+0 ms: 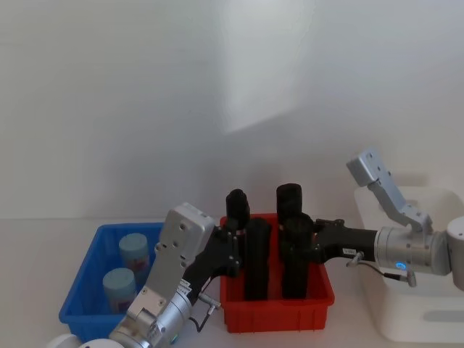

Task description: Pick the cotton swabs from the blue box and place them into the white box.

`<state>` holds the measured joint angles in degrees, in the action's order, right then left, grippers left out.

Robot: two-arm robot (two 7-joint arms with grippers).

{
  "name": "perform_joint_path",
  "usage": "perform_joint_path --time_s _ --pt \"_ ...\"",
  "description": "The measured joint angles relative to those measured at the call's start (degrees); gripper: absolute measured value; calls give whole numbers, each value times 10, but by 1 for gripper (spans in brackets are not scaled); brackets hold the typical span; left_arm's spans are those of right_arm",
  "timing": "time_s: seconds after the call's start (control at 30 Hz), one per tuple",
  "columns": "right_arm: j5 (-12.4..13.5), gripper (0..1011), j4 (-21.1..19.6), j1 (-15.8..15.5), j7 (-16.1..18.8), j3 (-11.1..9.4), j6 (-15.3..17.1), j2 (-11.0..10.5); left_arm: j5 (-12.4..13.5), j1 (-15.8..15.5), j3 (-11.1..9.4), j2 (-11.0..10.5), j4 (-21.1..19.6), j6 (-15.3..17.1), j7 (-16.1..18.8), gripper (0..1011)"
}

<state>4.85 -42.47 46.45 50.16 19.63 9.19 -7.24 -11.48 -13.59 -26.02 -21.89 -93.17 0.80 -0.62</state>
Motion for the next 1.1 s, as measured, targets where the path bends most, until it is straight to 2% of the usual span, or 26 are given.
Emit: perform_joint_path --time_s 0.03,0.13,0.17,0.4,0.67,0.77,0.9,1.0,1.03,1.1 --pt "0 718 1 0 0 0 -1 0 0 0 0 0 0 0 0 0" --pt "1 649 3 2 0 1 -2 1 0 0 0 0 0 0 0 0" --pt "1 576 4 2 0 1 -3 1 0 0 0 0 0 0 0 0" --pt "1 499 8 4 0 2 -6 2 0 0 0 0 0 0 0 25" --pt "2 487 10 5 0 2 -7 3 0 0 0 0 0 0 0 229" --pt "2 487 10 5 0 2 -8 3 0 0 0 0 0 0 0 361" --pt "2 487 10 5 0 2 -8 3 0 0 0 0 0 0 0 459" --pt "2 487 3 4 0 1 -7 1 0 0 0 0 0 0 0 540" --pt "2 488 0 4 -1 1 -6 0 0 0 0 0 0 0 0 604" --pt "2 487 -12 1 -1 -1 -3 -3 0 0 0 0 0 0 0 644"
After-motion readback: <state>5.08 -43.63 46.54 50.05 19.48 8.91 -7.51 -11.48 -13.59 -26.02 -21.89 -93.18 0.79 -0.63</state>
